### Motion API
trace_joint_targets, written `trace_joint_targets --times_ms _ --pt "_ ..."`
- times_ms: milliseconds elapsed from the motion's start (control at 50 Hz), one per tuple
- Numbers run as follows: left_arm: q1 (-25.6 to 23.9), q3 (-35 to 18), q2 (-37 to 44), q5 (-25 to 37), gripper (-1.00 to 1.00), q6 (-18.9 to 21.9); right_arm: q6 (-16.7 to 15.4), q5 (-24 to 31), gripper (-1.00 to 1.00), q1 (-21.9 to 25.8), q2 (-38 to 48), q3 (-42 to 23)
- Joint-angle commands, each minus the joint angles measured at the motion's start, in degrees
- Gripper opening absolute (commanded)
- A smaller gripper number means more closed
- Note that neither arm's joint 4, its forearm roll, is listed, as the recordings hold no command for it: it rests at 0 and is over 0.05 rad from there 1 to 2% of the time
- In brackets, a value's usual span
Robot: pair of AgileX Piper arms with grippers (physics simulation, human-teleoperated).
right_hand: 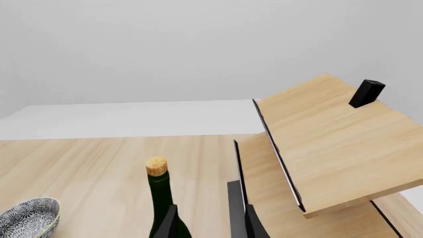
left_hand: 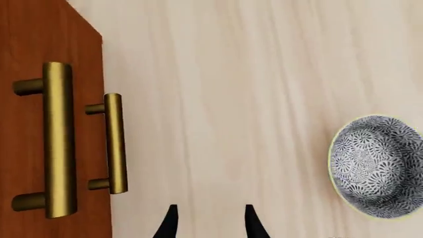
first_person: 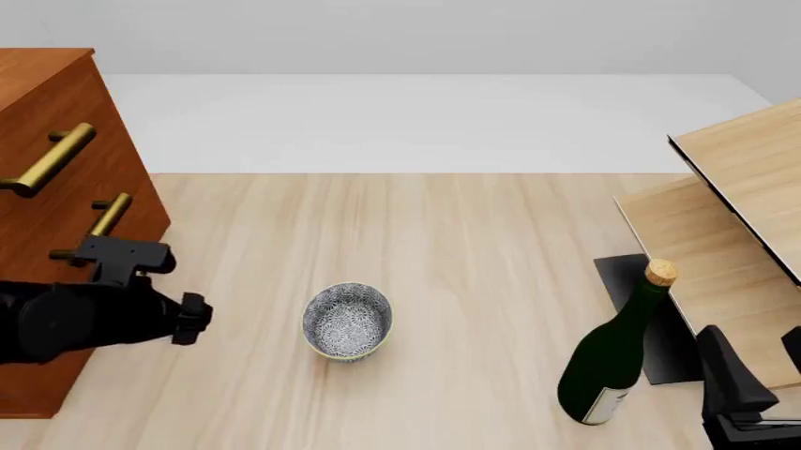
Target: Close the bottom drawer of the cabinet and open the top drawer.
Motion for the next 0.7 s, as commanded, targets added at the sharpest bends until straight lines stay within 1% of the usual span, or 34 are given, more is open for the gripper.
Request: trace_joint_targets --times_ms 20,100,140,180,200,220,240,280,300,320,340,400,440,480,520,540,560,600,660,700 --pt "-4.91 -3.44 -1.22 2.03 1.0 0.12 0.16 0.1 1.0 0.0 -0.08 0.02" --pt "-5.64 -4.18 -2.48 2.28 1.0 2.97 0.23 0.21 1.0 0.06 -0.19 0.02" --pt "-5.41 -4.13 -4.09 1.9 1.0 7.38 0.26 0.26 1.0 0.1 -0.21 0.02" --pt "-5.22 -4.77 -4.51 2.12 1.0 8.55 0.31 0.27 1.0 0.11 -0.21 0.02" --pt "-4.34 -4.75 -4.76 2.03 1.0 10.02 0.32 0.27 1.0 0.12 -0.2 0.01" --pt "-3.54 -4.45 -5.46 1.57 1.0 12.64 0.34 0.27 1.0 0.13 -0.2 0.01" --pt "-4.14 -4.7 -5.46 1.56 1.0 13.68 0.34 0.24 1.0 0.12 -0.16 0.03" --pt "-3.15 -4.53 -6.52 1.16 1.0 16.76 0.46 0.2 1.0 0.01 -0.06 0.04" --pt "-3.33 -4.59 -6.55 1.13 1.0 17.15 0.45 0.22 1.0 -0.02 -0.09 0.04" --pt "-3.8 -4.42 -7.22 0.68 1.0 19.52 0.53 0.28 1.0 -0.03 -0.13 0.03" --pt "-2.72 -3.8 -8.42 -0.03 1.0 22.24 0.54 0.32 1.0 -0.05 -0.16 0.03" --pt "-2.13 -3.2 -9.66 -0.94 1.0 25.93 0.58 0.38 1.0 -0.05 -0.21 0.02" --pt "-1.3 -2.37 -11.37 -2.01 1.0 30.01 0.59 0.42 1.0 -0.02 -0.26 0.02" --pt "-1.33 -2.41 -11.82 -2.03 1.0 30.91 0.61 0.42 1.0 -0.05 -0.24 0.02" --pt "-1.28 -1.71 -12.81 -2.5 1.0 33.65 0.6 0.45 1.0 -0.05 -0.26 0.02" --pt "-1.23 -1.61 -12.94 -2.57 1.0 34.07 0.59 0.45 1.0 -0.05 -0.27 0.02" --pt "-1.32 -1.18 -13.48 -3.07 1.0 35.54 0.64 0.47 1.0 -0.04 -0.27 0.02" --pt "-1.13 -1.24 -14.38 -3.36 1.0 37.17 0.64 0.5 1.0 -0.02 -0.29 0.02" --pt "-1.53 -1.6 -14.54 -3.23 1.0 38.02 0.63 0.46 1.0 -0.01 -0.27 0.01" --pt "-1.83 -0.85 -15.26 -4.16 1.0 40.49 0.64 0.43 1.0 -0.03 -0.23 0.01"
